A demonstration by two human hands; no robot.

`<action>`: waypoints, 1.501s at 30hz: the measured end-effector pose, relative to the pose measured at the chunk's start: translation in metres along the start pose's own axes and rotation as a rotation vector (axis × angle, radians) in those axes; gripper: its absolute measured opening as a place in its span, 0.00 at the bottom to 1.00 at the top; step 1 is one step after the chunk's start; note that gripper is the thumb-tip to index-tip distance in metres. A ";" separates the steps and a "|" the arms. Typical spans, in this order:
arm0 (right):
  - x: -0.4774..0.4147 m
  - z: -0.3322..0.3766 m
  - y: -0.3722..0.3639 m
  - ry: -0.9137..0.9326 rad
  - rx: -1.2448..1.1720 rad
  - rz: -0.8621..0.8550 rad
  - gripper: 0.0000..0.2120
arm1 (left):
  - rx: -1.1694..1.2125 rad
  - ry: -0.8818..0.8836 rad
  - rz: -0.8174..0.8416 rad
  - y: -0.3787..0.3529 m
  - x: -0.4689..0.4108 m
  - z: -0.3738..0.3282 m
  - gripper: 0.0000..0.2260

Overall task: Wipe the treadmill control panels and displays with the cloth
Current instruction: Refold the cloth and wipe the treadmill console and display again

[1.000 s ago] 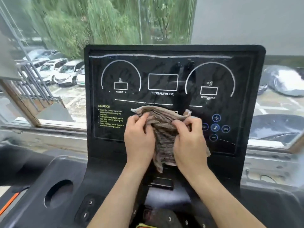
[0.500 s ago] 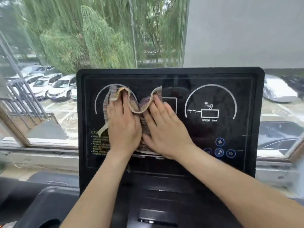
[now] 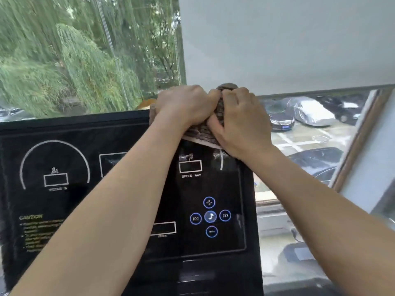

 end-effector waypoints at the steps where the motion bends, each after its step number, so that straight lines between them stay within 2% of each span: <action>1: 0.001 -0.007 0.004 -0.042 -0.044 -0.021 0.27 | -0.017 -0.011 0.052 -0.001 -0.004 -0.005 0.28; 5: 0.022 -0.033 0.002 -0.332 -0.347 -0.068 0.21 | -0.042 -0.085 0.114 -0.001 -0.013 -0.039 0.23; 7: 0.042 -0.042 -0.002 -0.483 -0.469 -0.083 0.18 | -0.046 -0.134 0.023 0.005 -0.011 -0.064 0.21; 9: 0.062 -0.047 -0.008 -0.560 -0.529 -0.060 0.16 | -0.091 -0.172 -0.166 0.013 0.003 -0.082 0.20; 12: 0.098 -0.048 -0.012 -0.576 -0.547 -0.057 0.14 | -0.123 -0.278 -0.416 0.005 0.039 -0.097 0.18; 16: 0.182 -0.044 -0.021 -0.577 -0.536 0.005 0.19 | -0.041 -0.474 -0.527 -0.042 0.108 -0.119 0.14; 19: 0.257 -0.042 -0.026 -0.604 -0.514 0.210 0.21 | -0.062 -0.562 -0.461 -0.092 0.170 -0.132 0.16; 22: 0.320 -0.042 -0.024 -0.535 -0.294 0.414 0.16 | -0.135 -0.658 -0.363 -0.140 0.230 -0.145 0.19; 25: 0.356 -0.043 -0.018 -0.561 -0.208 0.435 0.21 | -0.176 -0.750 -0.354 -0.160 0.256 -0.147 0.20; 28: 0.341 -0.035 -0.021 -0.599 -0.403 0.381 0.33 | -0.243 -0.816 -0.436 -0.143 0.230 -0.136 0.22; 30: 0.307 -0.026 -0.022 -0.615 -0.524 0.330 0.38 | -0.247 -0.752 -0.464 -0.114 0.187 -0.124 0.23; 32: 0.260 -0.017 -0.022 -0.536 -0.552 0.234 0.37 | -0.252 -0.662 -0.468 -0.083 0.143 -0.111 0.24; 37: 0.140 -0.007 -0.015 -0.366 -0.418 0.012 0.36 | -0.214 -0.388 -0.475 -0.019 0.059 -0.065 0.25; 42: 0.083 0.001 -0.014 -0.211 -0.170 -0.026 0.34 | -0.164 -0.177 -0.516 0.000 0.041 0.000 0.24; 45: 0.063 0.013 -0.012 -0.139 -0.039 0.016 0.34 | -0.171 -0.112 -0.401 -0.003 0.028 0.026 0.26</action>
Point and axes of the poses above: each hand's wrist, its own x-axis away from the middle knuckle, its own y-axis out of the back of the hand, z = x × y, the point moved 8 cm from there along -x, towards the middle knuckle, and after that the axes turned 14 degrees about -x, right-handed, at the moved point
